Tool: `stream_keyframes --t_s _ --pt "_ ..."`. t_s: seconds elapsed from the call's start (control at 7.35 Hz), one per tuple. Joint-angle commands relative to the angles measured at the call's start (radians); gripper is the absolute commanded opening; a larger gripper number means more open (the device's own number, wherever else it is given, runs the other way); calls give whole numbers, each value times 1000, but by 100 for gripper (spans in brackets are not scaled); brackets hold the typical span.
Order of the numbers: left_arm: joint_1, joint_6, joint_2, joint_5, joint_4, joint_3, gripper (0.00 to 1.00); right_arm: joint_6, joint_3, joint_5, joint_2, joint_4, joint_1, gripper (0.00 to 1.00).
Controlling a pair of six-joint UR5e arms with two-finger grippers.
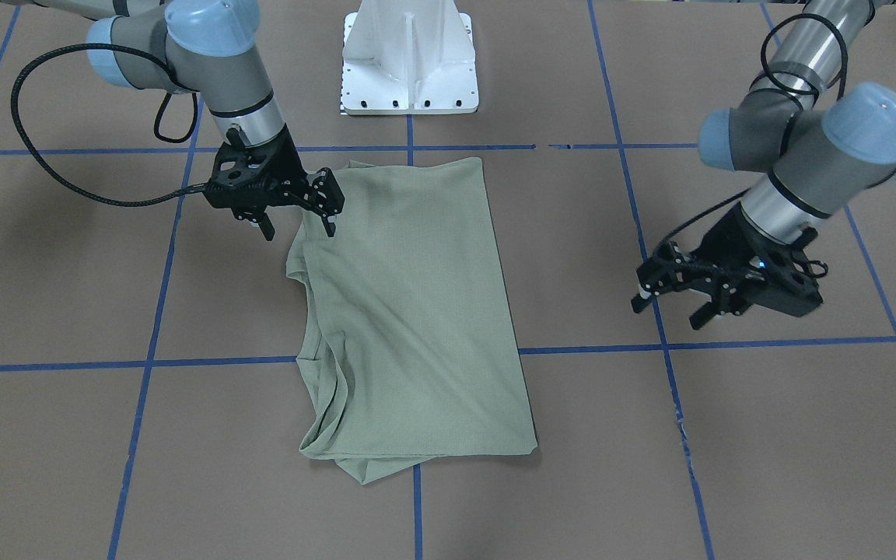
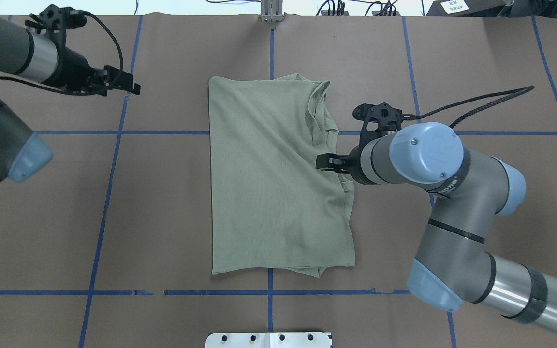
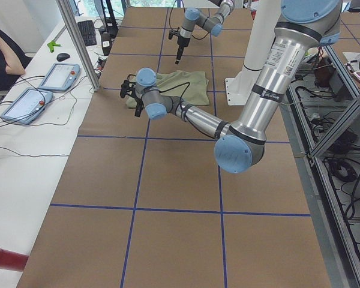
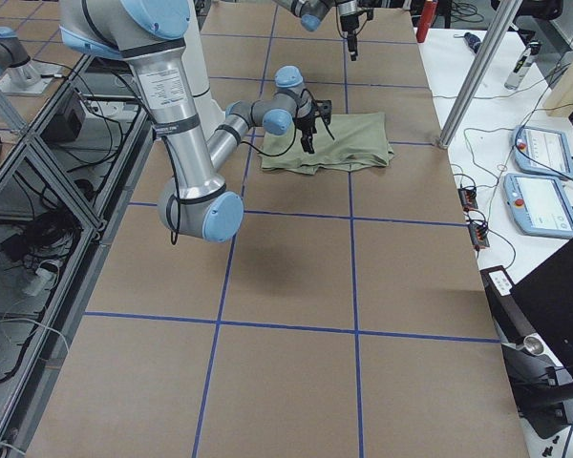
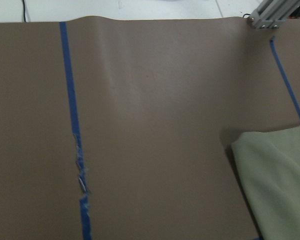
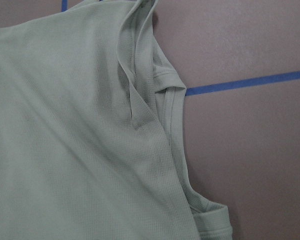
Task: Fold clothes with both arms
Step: 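Move both grippers down to the folded shirt's edge nearest the robot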
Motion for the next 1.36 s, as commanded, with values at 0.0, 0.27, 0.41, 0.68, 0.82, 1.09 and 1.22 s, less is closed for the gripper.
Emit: stream_keyframes --t_s 0.0,0.27,0.41,0.68,0.82,1.09,1.22 --pt "225 -282 118 153 1 -239 100 184 49 -6 -172 277 -46 100" --pt "495 -553 120 390 -1 -297 100 267 50 -47 -245 404 -77 100" --pt "602 -641 114 518 -1 -294 100 268 47 -56 -246 404 -82 100" --pt "678 -726 91 600 -1 -273 100 268 47 -57 -245 404 -82 100" --pt "692 -763 89 602 -1 -238 100 268 47 -57 -245 404 -82 100" --pt "718 -779 87 626 -1 -211 100 268 47 -57 -245 404 -82 100" --pt "722 -779 83 628 -1 -207 100 268 47 -57 -245 404 -83 100"
